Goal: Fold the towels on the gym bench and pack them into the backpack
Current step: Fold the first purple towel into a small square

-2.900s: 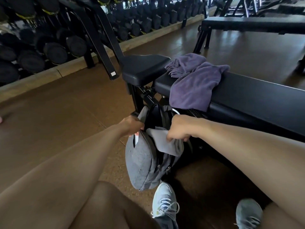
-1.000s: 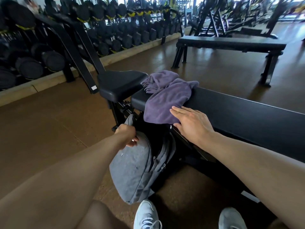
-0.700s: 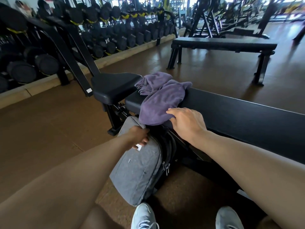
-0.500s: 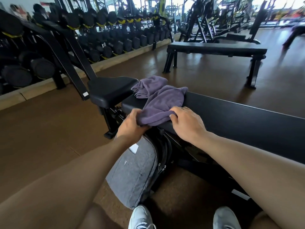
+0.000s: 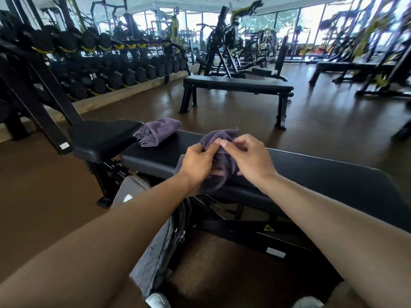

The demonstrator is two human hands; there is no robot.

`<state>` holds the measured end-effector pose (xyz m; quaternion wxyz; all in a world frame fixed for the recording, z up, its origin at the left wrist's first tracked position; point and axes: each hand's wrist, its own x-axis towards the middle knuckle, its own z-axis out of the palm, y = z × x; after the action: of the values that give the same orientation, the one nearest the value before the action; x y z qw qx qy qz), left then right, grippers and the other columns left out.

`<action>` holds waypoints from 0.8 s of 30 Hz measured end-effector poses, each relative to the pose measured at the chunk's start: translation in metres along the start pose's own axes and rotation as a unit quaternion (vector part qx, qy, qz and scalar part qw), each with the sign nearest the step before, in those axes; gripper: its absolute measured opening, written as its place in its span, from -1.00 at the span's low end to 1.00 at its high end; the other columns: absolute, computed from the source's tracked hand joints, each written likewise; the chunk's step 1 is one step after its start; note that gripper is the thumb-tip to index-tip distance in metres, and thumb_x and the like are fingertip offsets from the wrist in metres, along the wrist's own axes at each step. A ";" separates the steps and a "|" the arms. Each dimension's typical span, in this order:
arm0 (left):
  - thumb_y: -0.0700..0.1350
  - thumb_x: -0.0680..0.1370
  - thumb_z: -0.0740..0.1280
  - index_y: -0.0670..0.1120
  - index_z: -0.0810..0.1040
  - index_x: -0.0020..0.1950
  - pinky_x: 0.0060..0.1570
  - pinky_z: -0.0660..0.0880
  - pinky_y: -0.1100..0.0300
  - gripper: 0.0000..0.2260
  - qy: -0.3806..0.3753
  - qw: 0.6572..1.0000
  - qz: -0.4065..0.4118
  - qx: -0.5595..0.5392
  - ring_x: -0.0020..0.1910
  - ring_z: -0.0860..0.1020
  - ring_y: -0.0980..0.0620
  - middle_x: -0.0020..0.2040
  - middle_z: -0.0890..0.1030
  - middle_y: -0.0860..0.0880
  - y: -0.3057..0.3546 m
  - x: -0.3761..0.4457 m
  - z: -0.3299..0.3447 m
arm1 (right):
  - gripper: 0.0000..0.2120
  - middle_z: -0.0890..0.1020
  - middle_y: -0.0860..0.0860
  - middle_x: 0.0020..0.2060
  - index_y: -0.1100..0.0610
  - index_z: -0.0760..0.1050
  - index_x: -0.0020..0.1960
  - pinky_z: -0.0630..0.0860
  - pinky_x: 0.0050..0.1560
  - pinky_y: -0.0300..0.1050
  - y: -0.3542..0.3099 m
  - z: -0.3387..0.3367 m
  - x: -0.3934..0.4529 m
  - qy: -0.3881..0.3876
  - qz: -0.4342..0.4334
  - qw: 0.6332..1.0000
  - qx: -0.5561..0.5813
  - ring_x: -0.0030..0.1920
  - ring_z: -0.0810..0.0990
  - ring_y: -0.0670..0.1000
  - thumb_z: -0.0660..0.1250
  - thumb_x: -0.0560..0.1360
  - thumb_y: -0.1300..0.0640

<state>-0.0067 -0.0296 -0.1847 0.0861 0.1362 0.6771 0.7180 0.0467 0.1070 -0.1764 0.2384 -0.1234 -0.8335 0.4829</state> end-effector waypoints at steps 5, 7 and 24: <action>-0.08 0.65 0.35 -0.29 0.63 0.09 0.03 0.67 0.00 -0.74 -0.052 0.992 -0.018 -0.117 0.01 0.71 -0.19 0.01 0.71 -0.28 0.012 0.003 0.045 | -0.64 0.69 -0.13 0.16 -0.03 0.58 0.32 0.51 0.32 -0.07 0.024 -0.032 -0.007 -0.007 -0.077 0.996 0.038 0.21 0.62 -0.16 0.41 0.53 -0.01; -0.13 0.61 0.41 -0.32 0.58 -0.01 -0.03 0.67 0.11 -0.78 -0.075 0.990 -0.003 -0.119 -0.05 0.72 -0.13 -0.06 0.70 -0.25 0.013 0.002 0.060 | -0.75 0.72 -0.12 0.06 0.02 0.64 0.23 0.54 0.26 0.00 0.030 -0.046 -0.005 0.005 -0.092 0.995 0.038 0.13 0.65 -0.15 0.33 0.57 0.10; 0.16 0.43 0.52 -0.01 0.46 -0.06 -0.22 0.46 0.19 -0.65 0.108 0.949 0.228 0.190 -0.30 0.46 0.11 -0.25 0.51 0.04 0.008 0.005 0.044 | -0.80 0.71 -0.11 -0.24 0.05 0.68 -0.13 0.59 0.02 0.02 0.038 -0.074 -0.003 0.034 -0.070 0.996 -0.044 -0.15 0.68 -0.06 0.39 0.57 -0.03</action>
<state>0.0023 0.0129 -0.1747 -0.1811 0.2220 0.7575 0.5866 0.0870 0.1802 -0.1793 0.2943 -0.0918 -0.8518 0.4236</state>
